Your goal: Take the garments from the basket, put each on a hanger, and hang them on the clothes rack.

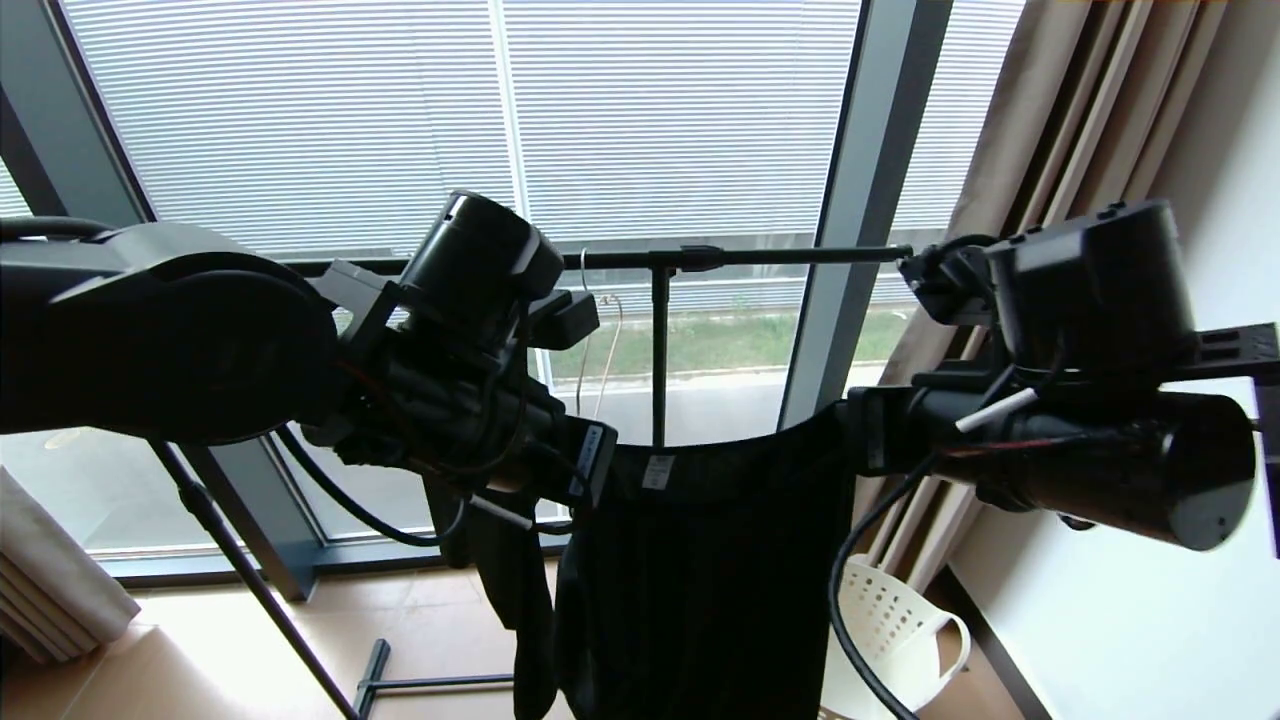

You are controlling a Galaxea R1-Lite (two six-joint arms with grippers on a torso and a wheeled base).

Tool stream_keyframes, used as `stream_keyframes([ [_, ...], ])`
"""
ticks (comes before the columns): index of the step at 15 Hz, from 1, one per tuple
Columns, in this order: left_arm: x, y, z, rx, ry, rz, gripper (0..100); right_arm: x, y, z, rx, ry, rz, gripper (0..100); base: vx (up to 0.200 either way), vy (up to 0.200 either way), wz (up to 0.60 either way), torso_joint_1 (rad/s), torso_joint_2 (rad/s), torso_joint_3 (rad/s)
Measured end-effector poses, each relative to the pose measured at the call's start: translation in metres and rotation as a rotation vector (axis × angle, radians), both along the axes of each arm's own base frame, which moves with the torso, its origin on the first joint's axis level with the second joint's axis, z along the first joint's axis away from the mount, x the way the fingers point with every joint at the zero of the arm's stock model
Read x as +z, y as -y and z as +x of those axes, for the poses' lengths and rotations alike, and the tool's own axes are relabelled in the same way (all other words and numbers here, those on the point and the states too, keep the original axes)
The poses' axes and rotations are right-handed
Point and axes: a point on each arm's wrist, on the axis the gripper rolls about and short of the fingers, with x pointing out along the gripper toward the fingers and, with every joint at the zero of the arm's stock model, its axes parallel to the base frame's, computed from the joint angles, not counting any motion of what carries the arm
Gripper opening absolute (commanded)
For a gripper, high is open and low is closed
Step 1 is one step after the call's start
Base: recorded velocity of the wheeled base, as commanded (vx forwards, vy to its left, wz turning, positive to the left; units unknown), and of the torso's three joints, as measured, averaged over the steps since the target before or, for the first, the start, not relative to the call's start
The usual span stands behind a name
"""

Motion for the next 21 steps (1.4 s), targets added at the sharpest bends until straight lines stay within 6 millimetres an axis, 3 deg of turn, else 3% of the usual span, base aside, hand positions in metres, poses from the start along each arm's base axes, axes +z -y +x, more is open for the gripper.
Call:
stream_keyframes([
  [4, 0.006, 0.011, 0.016, 0.004, 0.030, -0.021, 0, -0.009, 0.011, -0.029, 0.035, -0.015, -0.021, 0, 0.000, 0.000, 0.00, 0.000, 0.00, 0.000],
  [6, 0.014, 0.018, 0.016, -0.014, 0.053, -0.039, 0, -0.028, 0.016, -0.039, 0.049, -0.068, -0.068, 0, 0.000, 0.000, 0.00, 0.000, 0.00, 0.000],
  [7, 0.016, 0.019, 0.016, -0.017, 0.052, -0.037, 0, -0.036, 0.017, -0.043, 0.057, -0.092, -0.088, 100, 0.000, 0.000, 0.00, 0.000, 0.00, 0.000],
  [11, 0.033, 0.024, 0.011, -0.025, 0.065, -0.038, 0, -0.063, 0.022, -0.055, 0.111, -0.153, -0.145, 100, 0.000, 0.000, 0.00, 0.000, 0.00, 0.000],
  [14, 0.041, 0.027, 0.008, -0.029, 0.092, -0.047, 0, -0.080, 0.024, -0.062, 0.250, -0.115, -0.201, 100, 0.000, 0.000, 0.00, 0.000, 0.00, 0.000],
  [18, 0.043, 0.029, -0.002, -0.050, 0.091, -0.047, 0, -0.070, 0.006, -0.072, 0.456, 0.066, -0.170, 100, 0.000, 0.000, 0.00, 0.000, 0.00, 0.000],
  [21, 0.044, 0.028, -0.007, -0.059, 0.091, -0.046, 0, -0.053, -0.016, -0.062, 0.472, 0.125, -0.130, 100, 0.000, 0.000, 0.00, 0.000, 0.00, 0.000],
])
